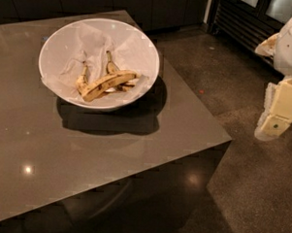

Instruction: Pick banana from white bowl

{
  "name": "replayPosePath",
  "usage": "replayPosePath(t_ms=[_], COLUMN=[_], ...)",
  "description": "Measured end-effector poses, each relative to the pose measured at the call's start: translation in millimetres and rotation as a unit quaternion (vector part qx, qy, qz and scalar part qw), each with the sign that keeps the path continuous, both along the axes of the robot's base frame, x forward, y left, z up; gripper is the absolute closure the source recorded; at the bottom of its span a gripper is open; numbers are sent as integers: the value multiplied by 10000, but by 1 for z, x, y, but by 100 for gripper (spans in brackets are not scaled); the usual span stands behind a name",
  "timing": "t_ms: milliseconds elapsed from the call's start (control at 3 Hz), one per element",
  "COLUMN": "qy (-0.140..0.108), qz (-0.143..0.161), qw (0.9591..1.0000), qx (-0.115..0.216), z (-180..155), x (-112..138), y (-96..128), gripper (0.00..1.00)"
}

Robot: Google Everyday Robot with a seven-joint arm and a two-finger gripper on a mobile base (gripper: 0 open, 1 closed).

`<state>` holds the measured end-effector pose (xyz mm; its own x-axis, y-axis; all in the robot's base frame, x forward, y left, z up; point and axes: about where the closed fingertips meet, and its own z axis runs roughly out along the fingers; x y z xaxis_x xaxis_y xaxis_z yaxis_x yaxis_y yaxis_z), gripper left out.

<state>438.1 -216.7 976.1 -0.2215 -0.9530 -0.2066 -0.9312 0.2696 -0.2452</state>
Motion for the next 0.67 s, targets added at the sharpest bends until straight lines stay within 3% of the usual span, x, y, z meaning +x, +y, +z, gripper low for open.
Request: replayPosePath(t_ms=[333, 667], qy=[1, 138], qz=[0, 45], qw=[10000, 9995], qx=[-1, -264], z=[0, 6], x=[0, 17], y=[0, 15], gripper=[0, 0])
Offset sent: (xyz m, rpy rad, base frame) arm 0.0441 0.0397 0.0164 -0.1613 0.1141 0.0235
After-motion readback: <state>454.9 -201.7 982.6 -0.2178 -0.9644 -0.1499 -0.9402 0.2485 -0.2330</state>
